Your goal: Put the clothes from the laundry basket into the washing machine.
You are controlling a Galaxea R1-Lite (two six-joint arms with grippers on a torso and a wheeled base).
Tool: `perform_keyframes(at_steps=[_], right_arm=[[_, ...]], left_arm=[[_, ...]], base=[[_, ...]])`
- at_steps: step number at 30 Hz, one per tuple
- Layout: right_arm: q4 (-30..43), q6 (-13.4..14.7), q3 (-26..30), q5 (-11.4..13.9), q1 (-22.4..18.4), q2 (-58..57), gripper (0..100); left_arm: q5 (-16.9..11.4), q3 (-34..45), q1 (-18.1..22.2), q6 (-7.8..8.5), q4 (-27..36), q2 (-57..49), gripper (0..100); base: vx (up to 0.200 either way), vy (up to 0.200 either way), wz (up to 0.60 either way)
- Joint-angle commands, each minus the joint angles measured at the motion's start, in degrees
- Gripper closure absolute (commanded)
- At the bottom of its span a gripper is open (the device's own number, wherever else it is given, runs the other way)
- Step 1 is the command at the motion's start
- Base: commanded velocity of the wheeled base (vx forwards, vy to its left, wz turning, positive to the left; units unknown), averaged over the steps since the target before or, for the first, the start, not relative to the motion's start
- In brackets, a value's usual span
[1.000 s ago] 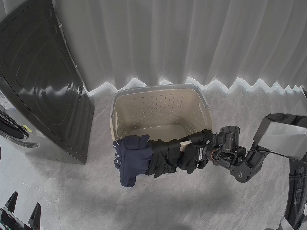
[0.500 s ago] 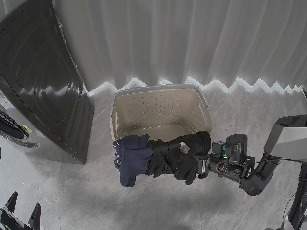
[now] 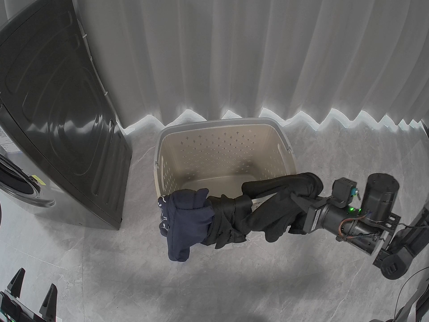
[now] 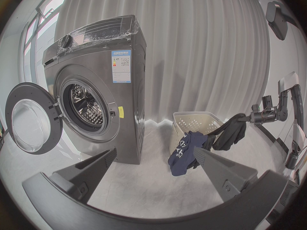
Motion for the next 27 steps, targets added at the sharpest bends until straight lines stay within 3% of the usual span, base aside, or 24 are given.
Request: perform_keyframes(at_steps=[1, 8, 22, 27], right_arm=[[-0.22, -0.56, 1.98, 0.4, 0.22, -12.64, 100], [0.66, -3.9, 0.48, 2.25, 1.37, -19.58, 100], [3.12, -4.17, 0.57, 2.78, 3.12, -23.54, 100], [3.12, -4.08, 0.4, 2.87, 3.12, -23.72, 100]], left_arm=[[0.01, 0.92, -0.02, -0.02, -0.01, -0.57, 0], [0.01, 0.92, -0.02, 0.16, -0.01, -0.57, 0], [0.01, 0.92, -0.02, 0.07, -0.01, -0.57, 0], [0.01, 0.92, -0.02, 0.25, -0.01, -0.57, 0]], base=[[0.0, 0.0, 0.0], [0.0, 0.0, 0.0], [-0.186, 0.0, 0.0], [0.0, 0.0, 0.0]])
